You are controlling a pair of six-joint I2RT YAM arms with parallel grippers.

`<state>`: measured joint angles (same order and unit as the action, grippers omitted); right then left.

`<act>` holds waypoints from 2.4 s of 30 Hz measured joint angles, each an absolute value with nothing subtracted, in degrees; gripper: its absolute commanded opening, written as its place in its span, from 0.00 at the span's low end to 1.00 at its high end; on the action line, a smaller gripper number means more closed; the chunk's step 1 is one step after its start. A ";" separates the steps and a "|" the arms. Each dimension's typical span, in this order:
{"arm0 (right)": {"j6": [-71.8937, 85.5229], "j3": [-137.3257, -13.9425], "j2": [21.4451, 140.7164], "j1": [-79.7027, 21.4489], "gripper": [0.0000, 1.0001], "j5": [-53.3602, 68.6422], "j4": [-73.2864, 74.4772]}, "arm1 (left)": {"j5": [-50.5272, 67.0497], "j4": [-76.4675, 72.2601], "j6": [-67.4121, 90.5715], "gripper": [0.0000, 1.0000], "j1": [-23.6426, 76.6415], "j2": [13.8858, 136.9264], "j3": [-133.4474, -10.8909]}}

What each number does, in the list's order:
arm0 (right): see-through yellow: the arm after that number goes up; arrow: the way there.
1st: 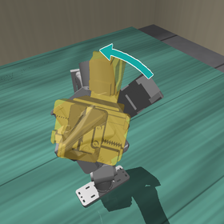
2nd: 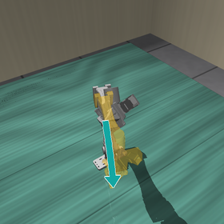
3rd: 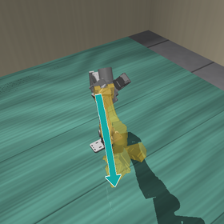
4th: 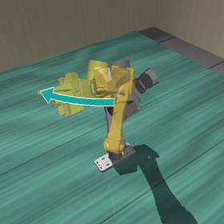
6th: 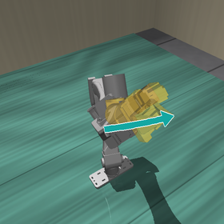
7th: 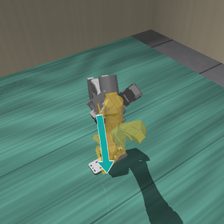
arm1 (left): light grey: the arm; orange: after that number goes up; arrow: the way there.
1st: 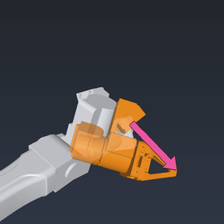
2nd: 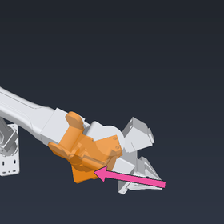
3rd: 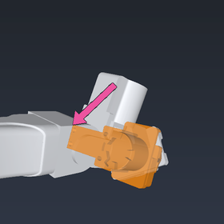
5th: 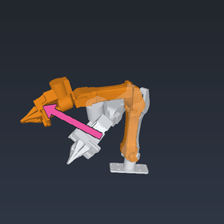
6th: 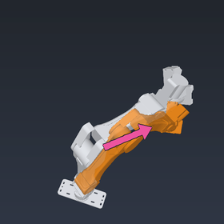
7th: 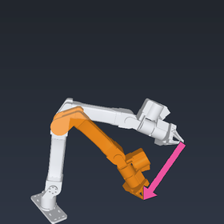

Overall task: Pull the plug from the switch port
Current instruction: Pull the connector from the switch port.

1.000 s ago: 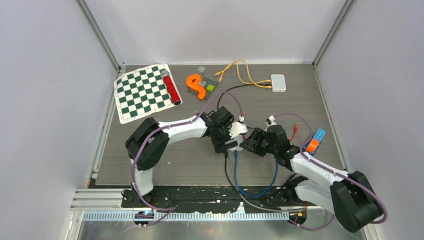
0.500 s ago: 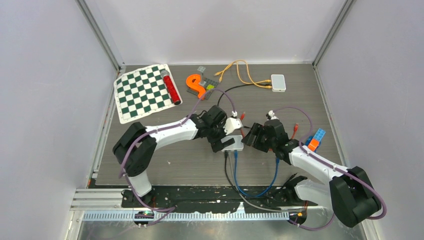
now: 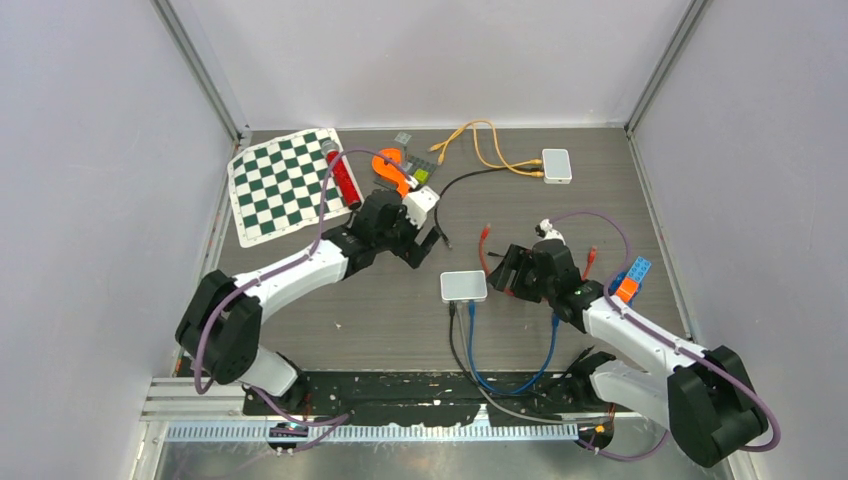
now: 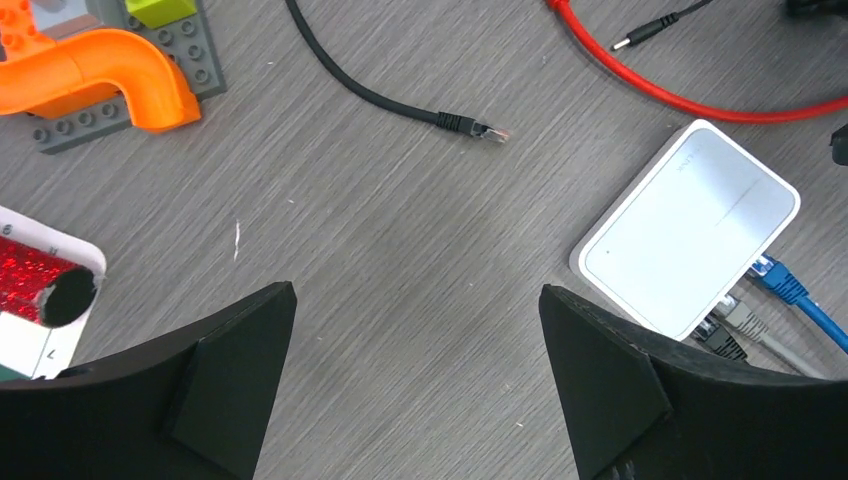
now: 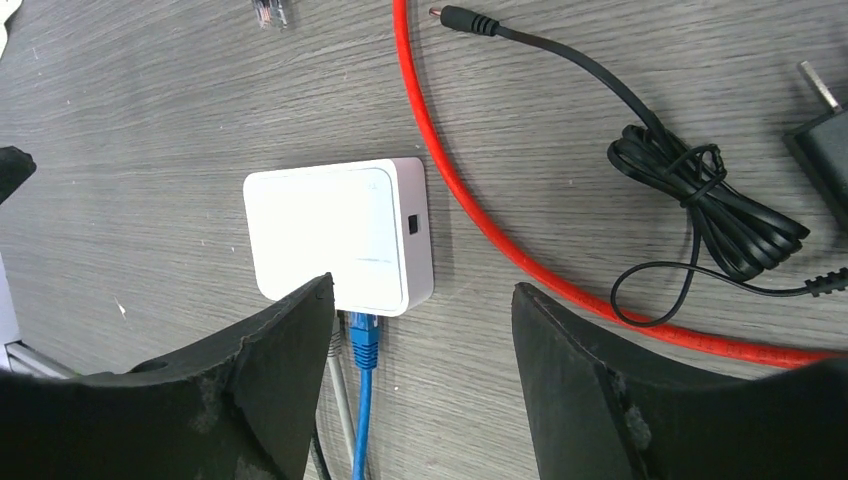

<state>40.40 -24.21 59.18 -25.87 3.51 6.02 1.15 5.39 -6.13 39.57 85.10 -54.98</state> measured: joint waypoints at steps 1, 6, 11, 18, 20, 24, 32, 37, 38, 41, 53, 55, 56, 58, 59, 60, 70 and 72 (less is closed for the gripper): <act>40.40 -24.21 59.13 -25.87 0.71 3.55 5.91 | 2.63 5.41 -6.13 0.93 38.81 85.30 -55.13; 40.77 -24.21 61.60 -25.87 0.63 5.30 4.84 | 10.31 7.66 -7.33 0.90 38.09 89.67 -58.04; 40.80 -25.32 68.23 -25.87 0.52 8.54 3.97 | 13.17 12.51 -11.14 0.90 39.97 95.74 -62.04; 39.99 -28.88 74.48 -25.87 0.48 13.28 2.00 | 13.72 19.14 -15.44 0.89 43.75 101.60 -67.31; 39.33 -29.93 75.40 -25.87 0.48 14.41 1.67 | 14.26 20.56 -15.92 0.89 44.27 102.43 -68.16; 38.15 -32.05 77.73 -25.87 0.48 16.58 1.26 | 14.94 22.63 -16.93 0.90 44.64 103.81 -70.28; 36.58 -33.58 83.20 -25.87 0.49 20.58 -0.16 | 15.88 25.15 -18.52 0.91 45.12 104.97 -71.02; 35.75 -35.20 85.27 -25.87 0.53 23.07 -0.38 | 16.34 26.22 -18.68 0.91 45.52 105.36 -71.02; 35.57 -35.42 85.12 -25.87 0.53 23.14 -0.38 | 16.49 26.37 -18.68 0.91 45.71 105.41 -71.02; 35.22 -35.57 83.48 -25.87 0.54 22.96 -0.05 | 16.71 26.94 -18.70 0.91 46.24 105.93 -71.35; 41.41 -24.27 70.08 -25.82 0.53 22.48 -3.01 | 17.10 27.62 -18.74 0.89 47.07 107.04 -71.88; 43.03 -22.44 70.00 -25.82 0.53 22.85 -4.19 | 17.08 27.90 -18.74 0.96 47.16 107.15 -72.10; 43.70 -21.78 70.00 -25.82 0.53 23.09 -4.64 | 17.06 27.92 -18.76 0.99 47.20 107.15 -72.10; 44.91 -20.64 70.17 -25.82 0.53 23.73 -5.61 | 16.91 27.79 -18.81 1.00 47.22 107.15 -72.10; 45.45 -20.38 70.48 -25.82 0.53 24.16 -6.20 | 16.78 27.73 -18.79 1.00 47.20 107.15 -72.10; 45.91 -20.23 70.83 -25.82 0.53 24.56 -6.94 | 16.67 27.73 -18.76 1.00 47.20 107.13 -72.10; 49.12 -19.05 74.37 -25.85 0.54 27.68 -13.85 | 16.27 27.90 -18.90 1.00 47.31 107.07 -72.14; 49.58 -18.83 74.76 -25.91 0.54 27.86 -14.61 | 16.29 27.92 -18.90 1.00 47.31 107.00 -72.14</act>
<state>49.58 -18.83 74.76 -25.91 27.86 -14.61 16.29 27.92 -18.90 47.31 107.00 -72.14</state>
